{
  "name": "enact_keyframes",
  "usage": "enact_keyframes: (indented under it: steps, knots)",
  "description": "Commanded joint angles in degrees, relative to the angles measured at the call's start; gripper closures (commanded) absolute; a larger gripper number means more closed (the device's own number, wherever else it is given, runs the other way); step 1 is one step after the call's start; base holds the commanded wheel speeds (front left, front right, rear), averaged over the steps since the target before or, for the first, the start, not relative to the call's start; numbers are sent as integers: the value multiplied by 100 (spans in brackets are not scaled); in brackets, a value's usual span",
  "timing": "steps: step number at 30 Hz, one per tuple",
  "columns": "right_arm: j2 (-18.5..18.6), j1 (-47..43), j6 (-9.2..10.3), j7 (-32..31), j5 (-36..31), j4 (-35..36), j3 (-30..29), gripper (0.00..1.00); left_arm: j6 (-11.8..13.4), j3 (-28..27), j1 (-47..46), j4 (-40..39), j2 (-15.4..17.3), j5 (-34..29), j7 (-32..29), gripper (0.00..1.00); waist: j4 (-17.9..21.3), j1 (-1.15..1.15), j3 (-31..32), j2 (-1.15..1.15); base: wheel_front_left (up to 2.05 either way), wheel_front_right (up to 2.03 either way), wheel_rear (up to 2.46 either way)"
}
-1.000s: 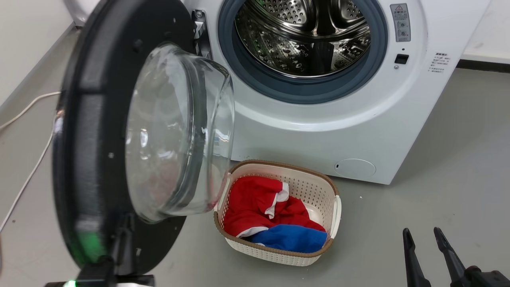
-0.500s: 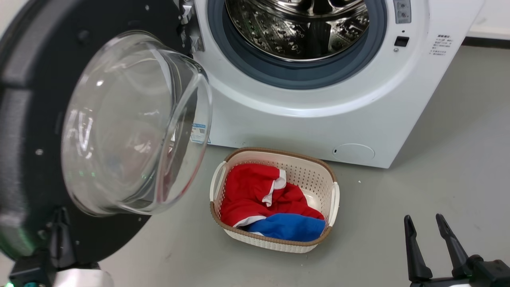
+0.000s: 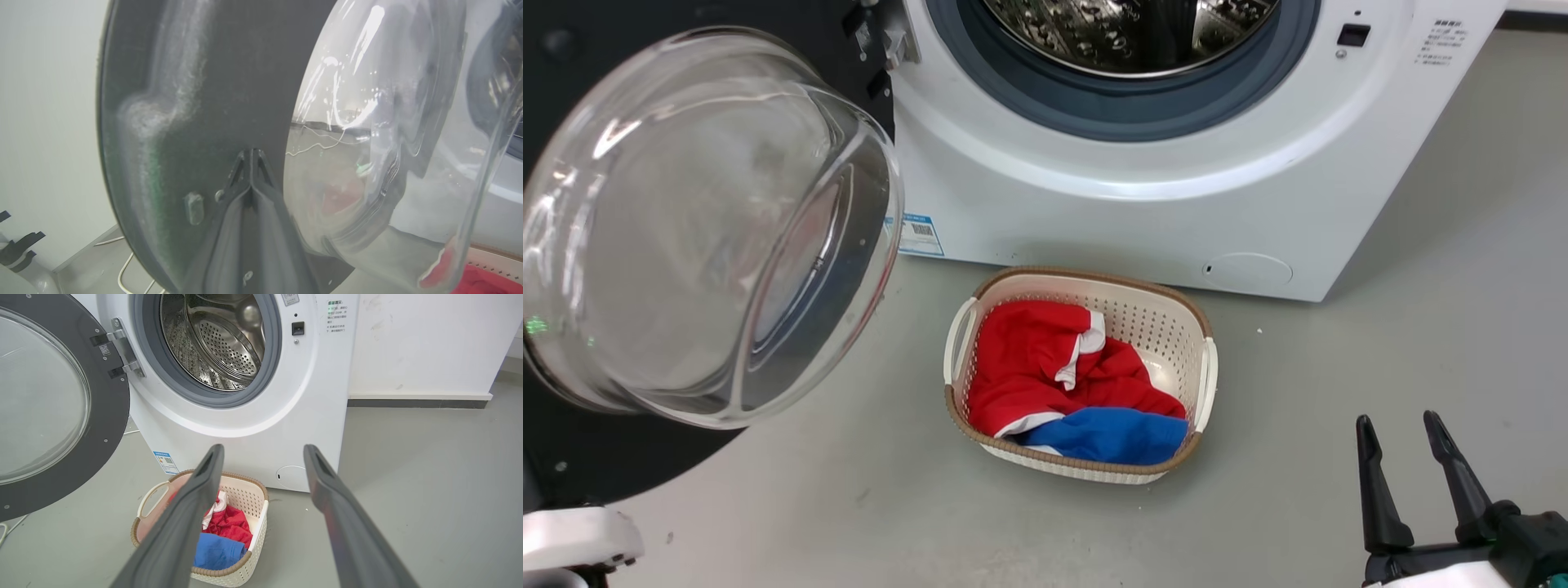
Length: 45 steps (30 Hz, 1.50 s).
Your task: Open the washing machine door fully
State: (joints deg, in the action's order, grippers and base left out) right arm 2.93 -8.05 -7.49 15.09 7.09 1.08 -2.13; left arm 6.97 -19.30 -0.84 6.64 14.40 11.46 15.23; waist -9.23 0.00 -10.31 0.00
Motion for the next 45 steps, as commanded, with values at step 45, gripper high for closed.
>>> enact_keyframes:
  steps: [45]
  knots:
    - [-10, 149, 0, 11, -44, 54, -56, 0, -1200, -1299, -973, 1310, 497, -477, -2, 100, 281, 0, 163, 0, 0, 0, 0]
